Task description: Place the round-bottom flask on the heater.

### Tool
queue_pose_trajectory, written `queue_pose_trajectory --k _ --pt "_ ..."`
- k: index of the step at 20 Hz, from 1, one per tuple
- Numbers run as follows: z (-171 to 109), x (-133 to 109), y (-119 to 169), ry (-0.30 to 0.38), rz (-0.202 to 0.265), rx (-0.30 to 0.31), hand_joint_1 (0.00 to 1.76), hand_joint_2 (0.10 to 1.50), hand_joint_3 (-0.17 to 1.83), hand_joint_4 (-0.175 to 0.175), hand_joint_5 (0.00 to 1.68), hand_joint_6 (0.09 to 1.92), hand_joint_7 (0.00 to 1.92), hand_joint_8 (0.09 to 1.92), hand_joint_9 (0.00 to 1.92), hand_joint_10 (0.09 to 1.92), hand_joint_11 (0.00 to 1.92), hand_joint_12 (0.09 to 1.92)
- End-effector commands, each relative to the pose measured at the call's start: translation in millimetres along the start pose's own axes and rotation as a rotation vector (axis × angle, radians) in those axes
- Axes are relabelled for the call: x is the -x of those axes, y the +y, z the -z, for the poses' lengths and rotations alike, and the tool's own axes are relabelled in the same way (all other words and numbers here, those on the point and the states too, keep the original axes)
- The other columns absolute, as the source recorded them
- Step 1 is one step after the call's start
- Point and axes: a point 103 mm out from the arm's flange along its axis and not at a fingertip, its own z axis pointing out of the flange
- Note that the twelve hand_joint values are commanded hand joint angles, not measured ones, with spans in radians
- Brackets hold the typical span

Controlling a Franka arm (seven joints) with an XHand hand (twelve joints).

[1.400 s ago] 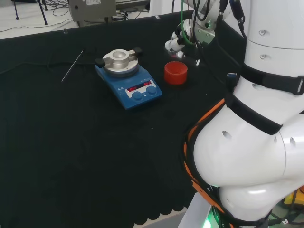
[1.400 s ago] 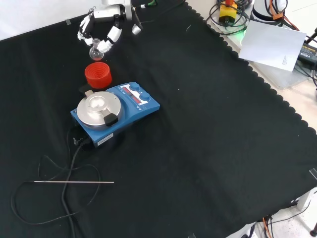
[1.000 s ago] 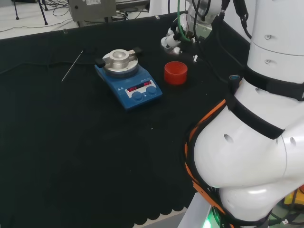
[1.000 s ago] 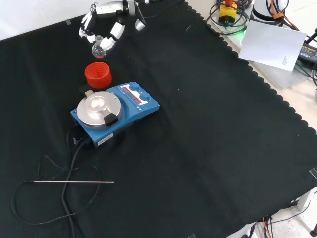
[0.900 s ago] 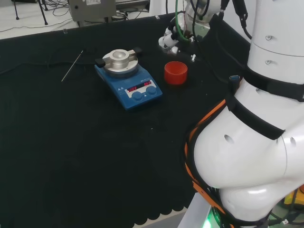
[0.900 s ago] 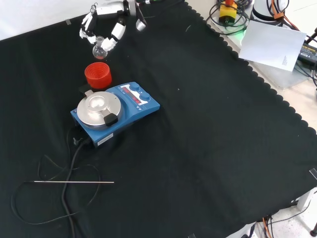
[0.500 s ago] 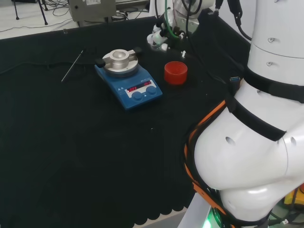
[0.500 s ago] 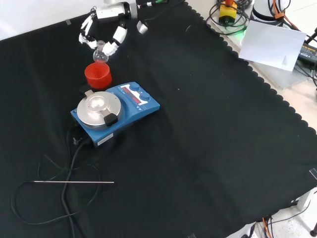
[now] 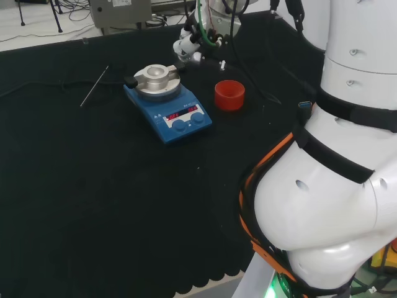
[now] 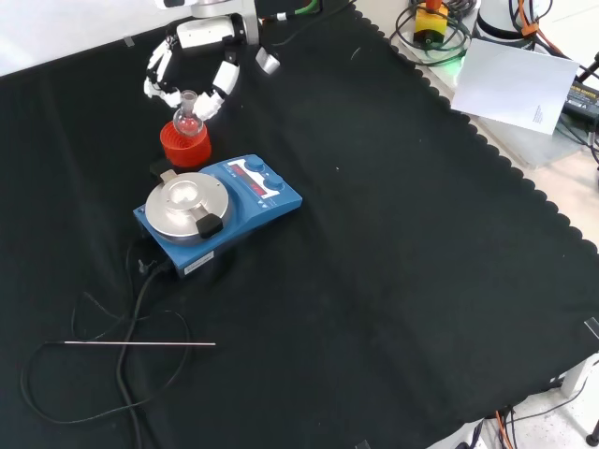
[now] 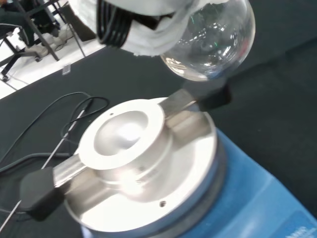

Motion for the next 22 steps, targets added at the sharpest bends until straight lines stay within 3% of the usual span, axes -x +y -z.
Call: queue_pose_trajectory --k 1,11,22 --pt "-8.6 -28.6 4.0 -0.016 0.042 -0.026 1.09 0.73 0.66 0.164 1.12 0.93 0.59 0.59 0.83 0.52 0.57 1.22" --pt "-26.9 -56.3 8.5 -0.048 0.089 -0.059 1.09 0.73 0.66 0.166 1.12 0.93 0.59 0.59 0.83 0.52 0.58 1.22" --pt "-49.3 -66.2 25.9 -0.065 0.103 -0.091 1.09 0.72 0.66 0.168 1.12 0.93 0.58 0.59 0.83 0.51 0.58 1.21"
